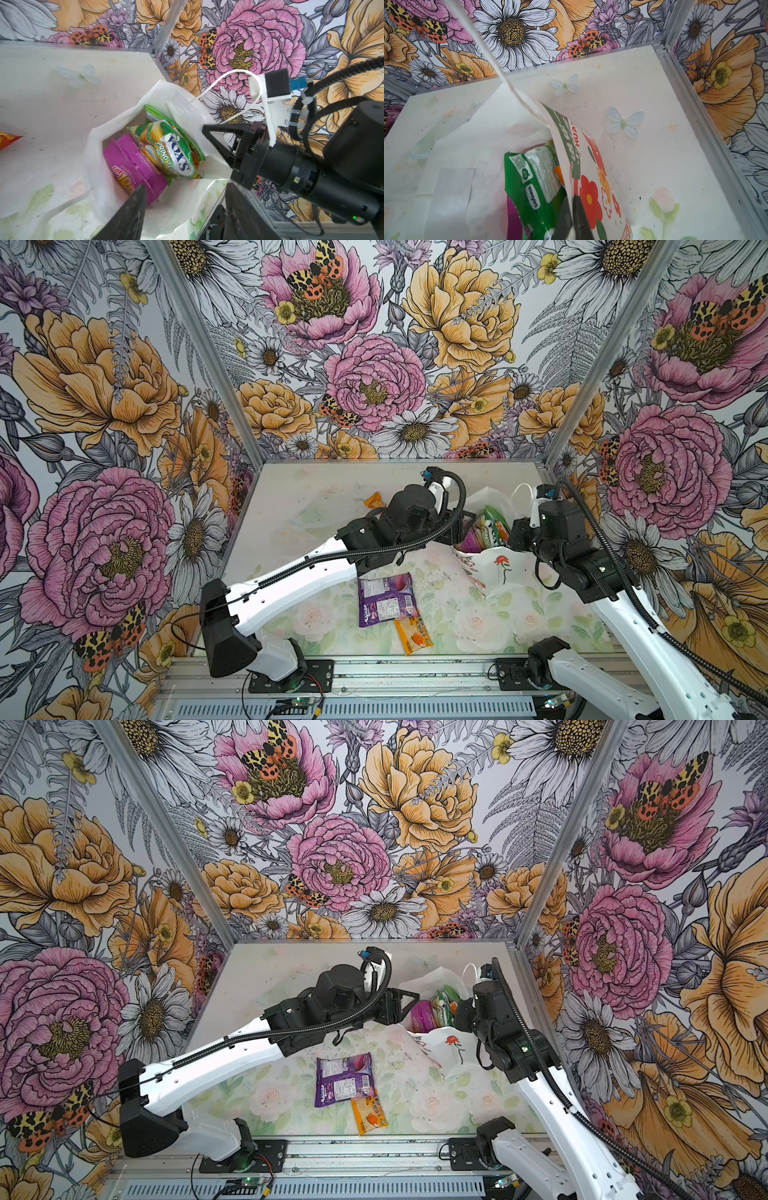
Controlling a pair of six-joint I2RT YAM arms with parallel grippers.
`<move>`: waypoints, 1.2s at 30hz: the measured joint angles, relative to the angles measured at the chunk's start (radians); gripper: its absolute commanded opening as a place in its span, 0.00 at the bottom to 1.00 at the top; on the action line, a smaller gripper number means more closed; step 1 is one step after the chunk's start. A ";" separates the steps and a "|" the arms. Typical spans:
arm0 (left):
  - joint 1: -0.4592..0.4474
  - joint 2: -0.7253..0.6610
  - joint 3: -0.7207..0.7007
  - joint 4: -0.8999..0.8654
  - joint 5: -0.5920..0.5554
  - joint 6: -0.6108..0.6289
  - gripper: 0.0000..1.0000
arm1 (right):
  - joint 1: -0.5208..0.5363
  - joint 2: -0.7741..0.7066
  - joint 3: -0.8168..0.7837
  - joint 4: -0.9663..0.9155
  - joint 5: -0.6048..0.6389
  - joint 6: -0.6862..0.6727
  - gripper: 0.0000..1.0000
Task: Place the snacks into the paper bag
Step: Place the snack in the paper bag, then pick up the snack from the center of the table.
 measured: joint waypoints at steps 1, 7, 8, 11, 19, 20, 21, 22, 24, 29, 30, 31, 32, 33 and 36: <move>0.010 -0.037 -0.027 -0.013 -0.018 0.006 0.63 | 0.000 0.000 -0.001 0.000 0.000 0.000 0.00; 0.076 -0.287 -0.185 -0.074 -0.133 0.006 0.66 | -0.013 -0.001 -0.005 0.004 0.000 0.000 0.00; 0.086 -0.334 -0.212 -0.082 -0.147 0.006 0.67 | -0.013 -0.001 -0.005 0.004 0.000 0.000 0.00; 0.119 -0.450 -0.281 -0.103 -0.169 0.005 0.70 | -0.013 -0.001 -0.005 0.004 0.000 0.000 0.00; 0.316 -0.587 -0.492 -0.220 -0.146 -0.039 0.73 | -0.019 -0.003 -0.012 0.008 0.001 0.000 0.00; 0.346 -0.587 -0.525 -0.240 -0.122 -0.044 0.73 | -0.019 -0.004 -0.013 0.008 0.000 0.000 0.00; 0.372 -0.582 -0.555 -0.260 -0.094 -0.047 0.73 | -0.021 -0.005 -0.013 0.008 0.000 0.000 0.00; 0.396 -0.574 -0.586 -0.283 -0.064 -0.049 0.73 | -0.023 -0.005 -0.013 0.008 0.000 0.000 0.00; 0.420 -0.553 -0.633 -0.322 -0.018 -0.052 0.73 | -0.024 -0.005 -0.013 0.008 0.000 0.000 0.00; 0.403 -0.536 -0.723 -0.370 0.054 -0.087 0.78 | -0.026 -0.005 -0.018 0.013 0.000 0.000 0.00; 0.390 -0.533 -0.730 -0.375 0.057 -0.098 0.79 | -0.026 -0.005 -0.018 0.014 0.000 0.000 0.00; 0.377 -0.526 -0.737 -0.375 0.058 -0.107 0.79 | -0.026 -0.005 -0.018 0.014 0.000 0.000 0.00; 0.367 -0.519 -0.742 -0.373 0.058 -0.116 0.79 | -0.026 -0.005 -0.018 0.014 0.000 0.000 0.00; 0.356 -0.509 -0.752 -0.368 0.058 -0.126 0.79 | -0.026 -0.005 -0.018 0.014 0.000 0.000 0.00; 0.331 -0.479 -0.801 -0.337 0.062 -0.152 0.79 | -0.026 -0.006 -0.019 0.015 0.000 0.000 0.00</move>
